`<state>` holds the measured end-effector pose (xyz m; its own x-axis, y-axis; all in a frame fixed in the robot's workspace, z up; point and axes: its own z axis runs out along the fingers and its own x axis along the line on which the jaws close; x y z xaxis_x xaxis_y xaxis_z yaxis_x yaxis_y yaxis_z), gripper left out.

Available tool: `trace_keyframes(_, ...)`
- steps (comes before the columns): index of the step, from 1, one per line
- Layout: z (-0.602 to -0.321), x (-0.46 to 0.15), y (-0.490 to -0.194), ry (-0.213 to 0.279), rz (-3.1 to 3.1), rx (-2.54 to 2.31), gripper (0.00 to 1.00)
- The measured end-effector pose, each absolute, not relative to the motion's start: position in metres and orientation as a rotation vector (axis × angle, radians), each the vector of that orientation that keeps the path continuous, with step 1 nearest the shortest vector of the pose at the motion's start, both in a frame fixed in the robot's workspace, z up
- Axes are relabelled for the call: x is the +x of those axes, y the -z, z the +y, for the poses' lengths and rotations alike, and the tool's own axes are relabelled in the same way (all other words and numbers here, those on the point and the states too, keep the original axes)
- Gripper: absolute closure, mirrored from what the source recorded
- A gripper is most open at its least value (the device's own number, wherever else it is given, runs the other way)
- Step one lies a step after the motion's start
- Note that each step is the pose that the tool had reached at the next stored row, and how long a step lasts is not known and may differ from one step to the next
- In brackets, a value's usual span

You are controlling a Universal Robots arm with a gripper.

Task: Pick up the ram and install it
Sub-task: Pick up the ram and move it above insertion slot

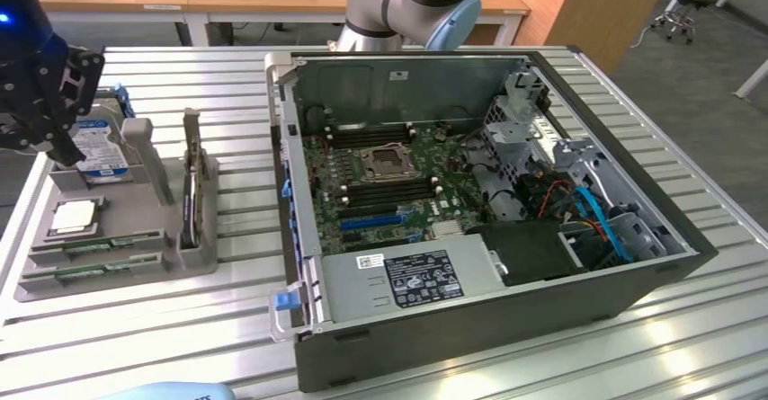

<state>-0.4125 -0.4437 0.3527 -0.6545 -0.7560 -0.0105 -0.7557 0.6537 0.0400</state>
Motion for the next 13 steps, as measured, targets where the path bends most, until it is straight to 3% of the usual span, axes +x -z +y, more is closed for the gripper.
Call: trace_keyframes(13, -0.4437, -0.4125, -0.3528, 0.061, -2.672, 1.627, 0.9)
